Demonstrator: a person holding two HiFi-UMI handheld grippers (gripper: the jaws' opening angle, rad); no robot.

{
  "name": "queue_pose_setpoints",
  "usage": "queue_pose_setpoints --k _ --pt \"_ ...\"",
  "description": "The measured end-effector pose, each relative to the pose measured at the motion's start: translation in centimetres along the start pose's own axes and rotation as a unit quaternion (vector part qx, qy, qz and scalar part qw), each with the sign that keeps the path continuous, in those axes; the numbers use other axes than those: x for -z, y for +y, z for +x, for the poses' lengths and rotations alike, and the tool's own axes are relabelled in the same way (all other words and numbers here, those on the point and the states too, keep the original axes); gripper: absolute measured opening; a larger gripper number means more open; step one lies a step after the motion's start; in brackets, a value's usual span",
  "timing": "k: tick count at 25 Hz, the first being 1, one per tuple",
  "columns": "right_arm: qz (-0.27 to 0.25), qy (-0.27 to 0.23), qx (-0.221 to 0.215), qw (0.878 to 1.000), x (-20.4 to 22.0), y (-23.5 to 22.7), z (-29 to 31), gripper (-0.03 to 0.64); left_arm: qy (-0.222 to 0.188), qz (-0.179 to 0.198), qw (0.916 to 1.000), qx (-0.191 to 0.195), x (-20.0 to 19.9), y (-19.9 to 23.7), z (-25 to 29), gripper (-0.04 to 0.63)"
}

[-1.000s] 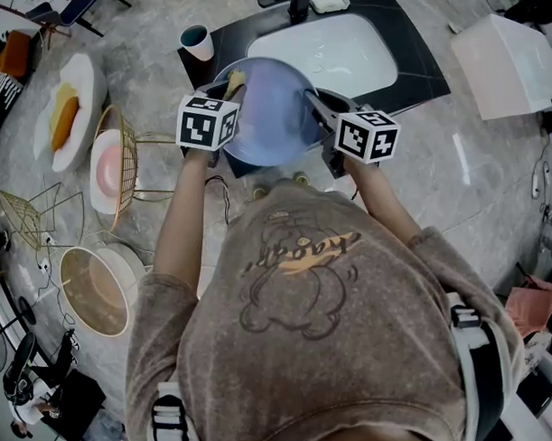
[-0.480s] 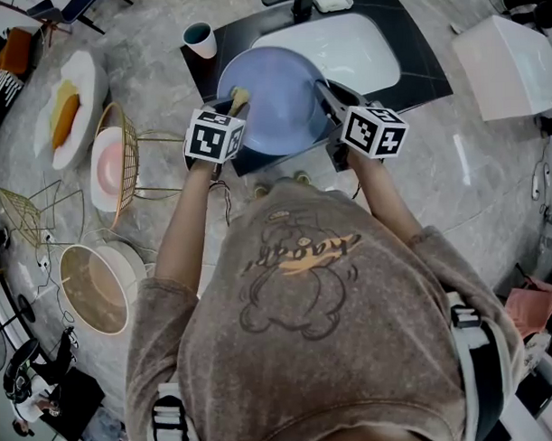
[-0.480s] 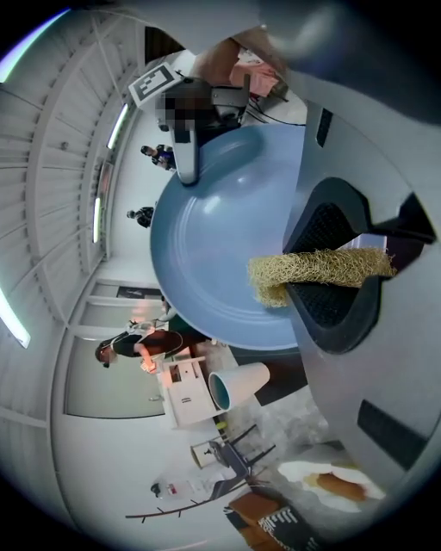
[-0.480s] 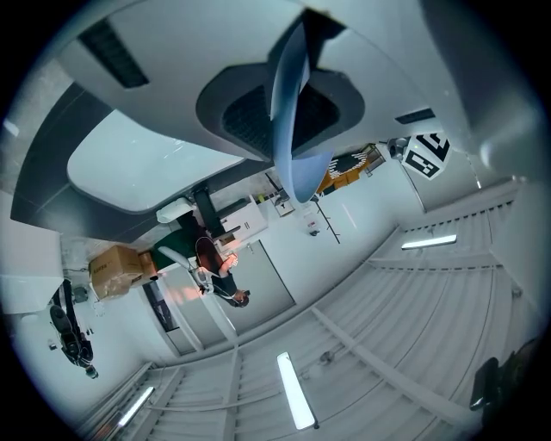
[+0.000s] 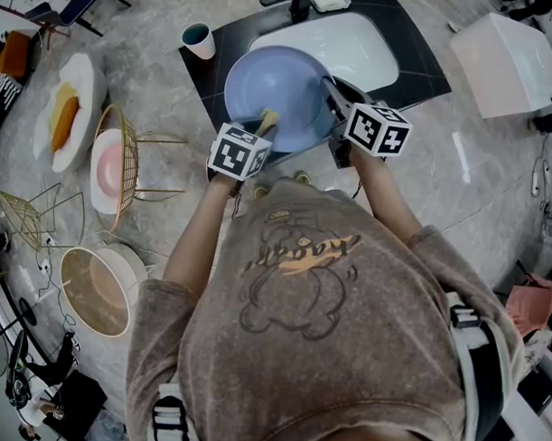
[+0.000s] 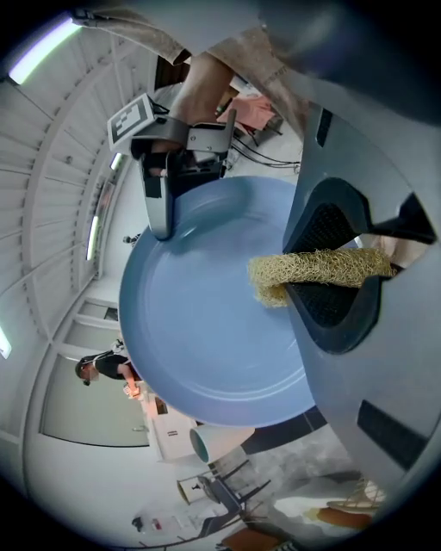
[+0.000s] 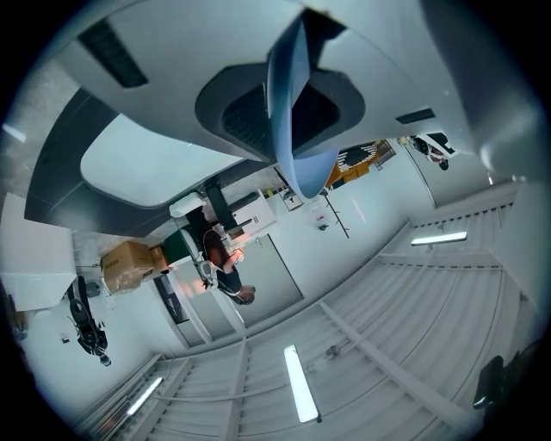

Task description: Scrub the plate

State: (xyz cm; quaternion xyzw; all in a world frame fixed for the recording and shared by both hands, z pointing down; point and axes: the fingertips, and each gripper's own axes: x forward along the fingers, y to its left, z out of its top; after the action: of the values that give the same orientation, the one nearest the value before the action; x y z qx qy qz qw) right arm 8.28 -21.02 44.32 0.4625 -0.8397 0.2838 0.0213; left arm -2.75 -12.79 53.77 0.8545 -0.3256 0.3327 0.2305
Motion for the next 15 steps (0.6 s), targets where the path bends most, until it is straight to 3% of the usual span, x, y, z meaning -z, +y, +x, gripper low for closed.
queue_pose_setpoints --k 11,15 --pt "0.014 0.001 0.001 1.000 0.3 0.5 0.6 0.049 -0.013 0.002 0.9948 0.101 -1.8 -6.2 1.4 0.081" --pt "0.019 0.003 -0.011 1.000 0.7 1.4 1.4 0.049 -0.033 -0.019 0.9901 0.135 -3.3 -7.0 1.7 0.081"
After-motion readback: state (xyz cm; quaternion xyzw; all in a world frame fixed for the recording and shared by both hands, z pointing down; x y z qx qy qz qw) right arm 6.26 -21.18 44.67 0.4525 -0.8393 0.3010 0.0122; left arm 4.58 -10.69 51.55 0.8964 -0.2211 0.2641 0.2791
